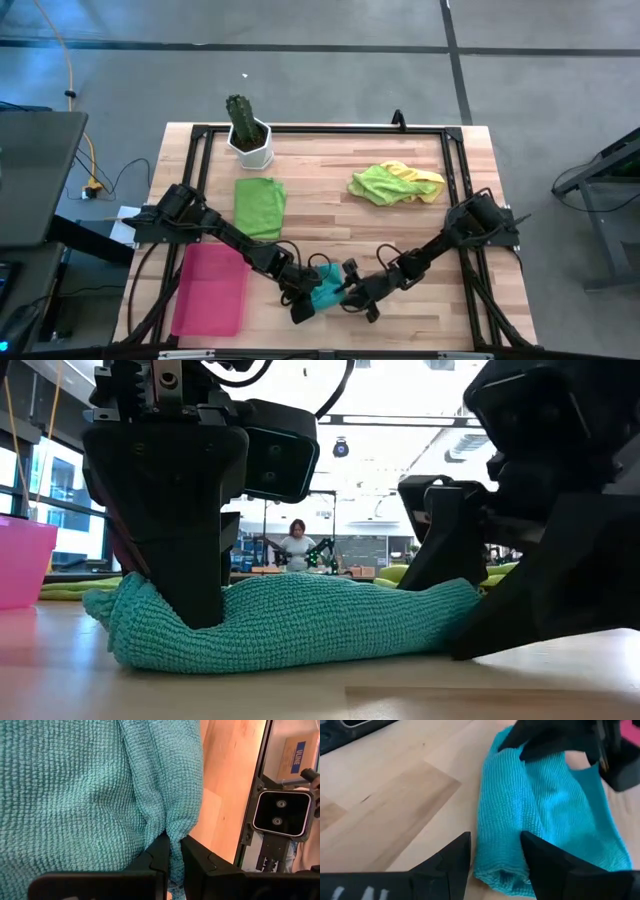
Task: Roll microfiber towels into tight, uniform cylinder then place into a basket
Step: Roll the blue towel
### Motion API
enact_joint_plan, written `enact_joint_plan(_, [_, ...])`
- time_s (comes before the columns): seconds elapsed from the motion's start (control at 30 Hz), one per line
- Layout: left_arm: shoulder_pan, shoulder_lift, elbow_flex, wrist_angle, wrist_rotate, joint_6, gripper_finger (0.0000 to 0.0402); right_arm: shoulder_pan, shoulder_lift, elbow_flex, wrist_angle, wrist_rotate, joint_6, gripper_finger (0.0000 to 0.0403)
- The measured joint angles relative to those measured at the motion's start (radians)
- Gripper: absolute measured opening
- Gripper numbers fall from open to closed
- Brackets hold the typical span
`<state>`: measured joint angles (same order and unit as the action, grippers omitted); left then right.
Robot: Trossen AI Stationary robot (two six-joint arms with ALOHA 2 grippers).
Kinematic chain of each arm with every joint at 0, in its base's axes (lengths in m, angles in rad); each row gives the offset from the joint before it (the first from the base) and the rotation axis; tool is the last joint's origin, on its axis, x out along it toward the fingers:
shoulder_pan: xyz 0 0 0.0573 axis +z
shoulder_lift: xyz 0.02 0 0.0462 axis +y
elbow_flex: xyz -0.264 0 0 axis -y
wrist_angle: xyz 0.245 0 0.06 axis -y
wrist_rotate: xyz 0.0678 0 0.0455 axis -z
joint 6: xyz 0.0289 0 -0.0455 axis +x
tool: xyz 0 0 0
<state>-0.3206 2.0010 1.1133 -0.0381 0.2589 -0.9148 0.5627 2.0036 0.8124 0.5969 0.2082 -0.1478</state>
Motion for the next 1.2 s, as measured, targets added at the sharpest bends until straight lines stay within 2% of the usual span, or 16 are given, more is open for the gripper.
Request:
enact_joint_plan(0.17, [0.0,0.0,0.0,0.0,0.0,0.0,0.0022,0.003,0.015,0.002,0.006,-0.004,0.046,0.0164])
enact_joint_plan(0.27, [0.0,0.0,0.0,0.001,0.0,-0.001,0.0022,0.008,0.015,0.002,0.003,-0.007,0.063,0.0147])
enact_joint_plan(0.47, [0.0,0.0,0.0,0.006,0.0,0.025,0.0031,0.007,0.015,0.003,-0.018,-0.001,0.18,0.008])
enact_joint_plan(0.67, [-0.001,0.0,0.0,0.02,-0.003,0.133,0.0074,0.008,0.015,0.003,-0.024,-0.002,0.223,0.0011])
enact_joint_plan(0.97, [-0.001,-0.008,0.001,0.026,-0.001,0.26,0.0154,0.007,0.016,0.002,-0.028,-0.01,0.312,0.0005])
enact_joint_plan(1.07, [0.0,-0.031,0.0,0.003,-0.003,0.332,0.0174,0.007,0.017,0.001,-0.028,-0.038,0.381,0.0005])
enact_joint_plan(1.2, [0.0,-0.086,0.0,-0.033,-0.012,0.395,0.0192,0.007,0.017,0.001,-0.028,-0.126,0.508,0.0005])
